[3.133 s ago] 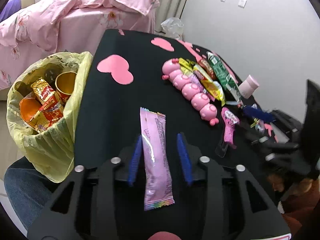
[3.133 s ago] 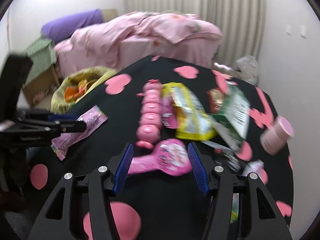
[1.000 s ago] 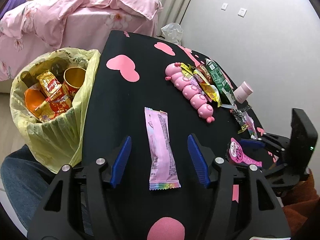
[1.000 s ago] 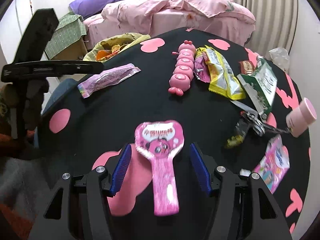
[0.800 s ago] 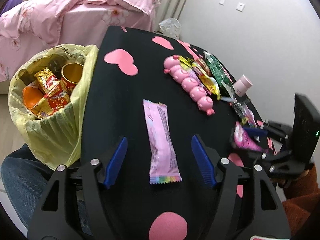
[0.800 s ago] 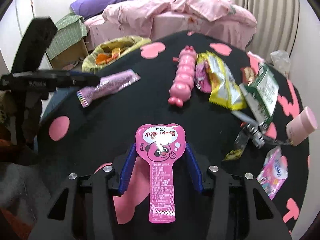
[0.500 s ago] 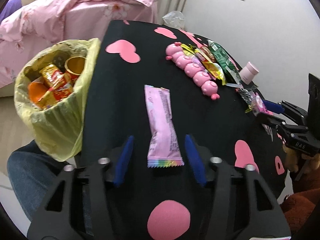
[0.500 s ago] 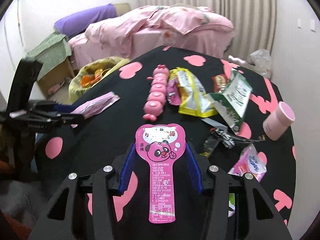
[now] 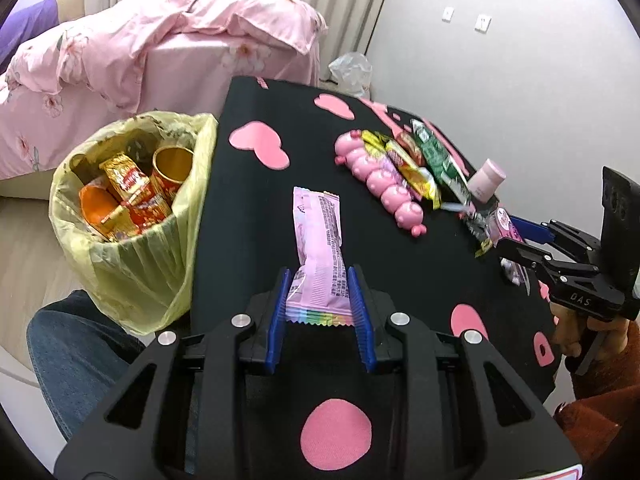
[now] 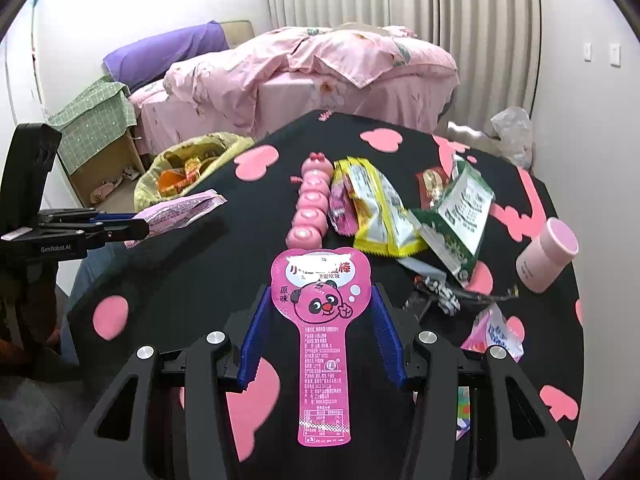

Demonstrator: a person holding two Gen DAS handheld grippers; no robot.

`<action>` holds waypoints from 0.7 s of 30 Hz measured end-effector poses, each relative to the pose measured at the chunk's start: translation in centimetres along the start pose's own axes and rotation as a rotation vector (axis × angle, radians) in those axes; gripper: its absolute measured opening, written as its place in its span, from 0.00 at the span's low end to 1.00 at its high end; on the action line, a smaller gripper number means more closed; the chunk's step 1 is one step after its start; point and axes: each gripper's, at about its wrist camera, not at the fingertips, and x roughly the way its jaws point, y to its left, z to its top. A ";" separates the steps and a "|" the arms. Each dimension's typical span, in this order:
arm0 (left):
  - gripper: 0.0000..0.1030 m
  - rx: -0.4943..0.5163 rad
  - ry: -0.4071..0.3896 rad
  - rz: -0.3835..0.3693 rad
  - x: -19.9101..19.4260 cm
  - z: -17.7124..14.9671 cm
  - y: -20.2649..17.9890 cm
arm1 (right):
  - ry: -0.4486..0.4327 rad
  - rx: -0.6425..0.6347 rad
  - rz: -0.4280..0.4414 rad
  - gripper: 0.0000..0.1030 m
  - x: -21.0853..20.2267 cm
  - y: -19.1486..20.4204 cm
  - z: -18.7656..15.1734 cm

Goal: Collect trash
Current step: 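Carry the pink candy bar and lollipop over the yellow trash bag with both grippers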

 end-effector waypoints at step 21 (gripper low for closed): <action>0.28 -0.275 -0.244 0.217 -7.4 4.1 15.7 | -0.087 -0.195 0.208 0.46 10.1 14.3 16.3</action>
